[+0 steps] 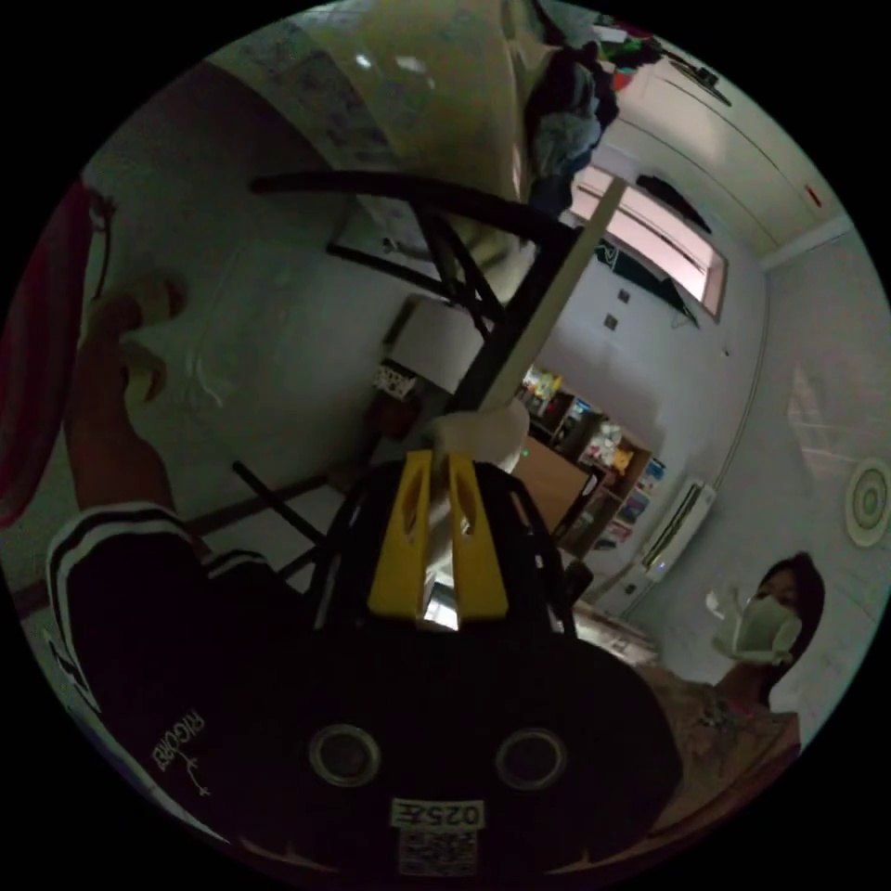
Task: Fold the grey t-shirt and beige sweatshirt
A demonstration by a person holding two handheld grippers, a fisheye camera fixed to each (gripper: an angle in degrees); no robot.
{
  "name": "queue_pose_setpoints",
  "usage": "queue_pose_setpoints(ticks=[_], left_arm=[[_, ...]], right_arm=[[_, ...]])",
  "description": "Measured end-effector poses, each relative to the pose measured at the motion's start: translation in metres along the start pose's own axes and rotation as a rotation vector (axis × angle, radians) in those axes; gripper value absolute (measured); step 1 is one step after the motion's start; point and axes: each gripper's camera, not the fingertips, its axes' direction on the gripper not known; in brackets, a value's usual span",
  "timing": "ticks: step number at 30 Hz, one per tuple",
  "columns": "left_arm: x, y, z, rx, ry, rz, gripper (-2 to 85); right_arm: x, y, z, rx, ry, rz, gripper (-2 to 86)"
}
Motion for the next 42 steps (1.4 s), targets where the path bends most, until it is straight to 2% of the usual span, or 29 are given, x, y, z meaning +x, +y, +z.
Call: queue_pose_setpoints(ticks=[4,6,9,11,12,14,15,17,18,20,23,27,30,34,39,42], left_arm=[[0.028,-0.017,-0.039,0.204,-0.096,0.078,-1.4],[0.054,-0.021,-0.043,0.173,-0.074,0.2,-1.5],[0.113,-0.023,0.001,-0.09,-0.172,0.439,-1.5],[0.154,-0.008,0.071,-0.317,-0.398,0.68,-1.2],[0.161,-0.003,0.09,-0.367,-0.441,0.744,-1.1],[0.173,0.03,0.171,-0.549,-0.552,1.058,-0.9],[0.172,0.04,0.191,-0.602,-0.577,1.13,-0.8],[0.15,0.083,0.271,-0.939,-0.62,1.26,-0.5],[0.142,0.095,0.289,-1.029,-0.619,1.276,-0.4],[0.103,0.15,0.344,-1.321,-0.649,1.354,1.0],[0.05,0.205,0.383,-1.535,-0.756,1.483,4.5],[0.006,0.236,0.413,-1.629,-0.75,1.46,6.4],[-0.026,0.242,0.432,-1.649,-0.763,1.38,7.3],[-0.056,0.242,0.456,-1.621,-0.859,1.325,6.9],[-0.089,0.267,0.497,-1.686,-1.018,1.394,9.8],[-0.1,0.281,0.523,-1.651,-1.05,1.265,11.4]], right_arm=[[0.016,0.048,-0.007,0.032,-0.136,0.161,6.5],[0.012,0.076,-0.002,0.007,-0.158,0.209,7.0],[0.006,0.132,0.003,0.056,-0.196,0.399,8.0],[0.007,0.173,0.012,0.108,-0.288,0.607,9.3],[0.008,0.181,0.016,0.121,-0.316,0.651,9.7],[0.01,0.21,0.032,0.199,-0.399,0.82,10.4],[0.01,0.216,0.037,0.22,-0.419,0.854,10.5],[0.007,0.236,0.051,0.296,-0.481,0.976,10.6],[0.005,0.24,0.053,0.317,-0.492,0.995,10.6],[-0.008,0.252,0.056,0.357,-0.484,1.032,10.9],[-0.028,0.263,0.06,0.359,-0.427,1.01,11.0],[-0.049,0.276,0.071,0.405,-0.39,1.03,10.8],[-0.056,0.288,0.092,0.453,-0.476,1.104,10.3],[-0.074,0.304,0.097,0.507,-0.47,1.155,8.5],[-0.095,0.316,0.095,0.519,-0.419,1.142,3.6],[-0.114,0.319,0.079,0.533,-0.344,1.114,1.8]])
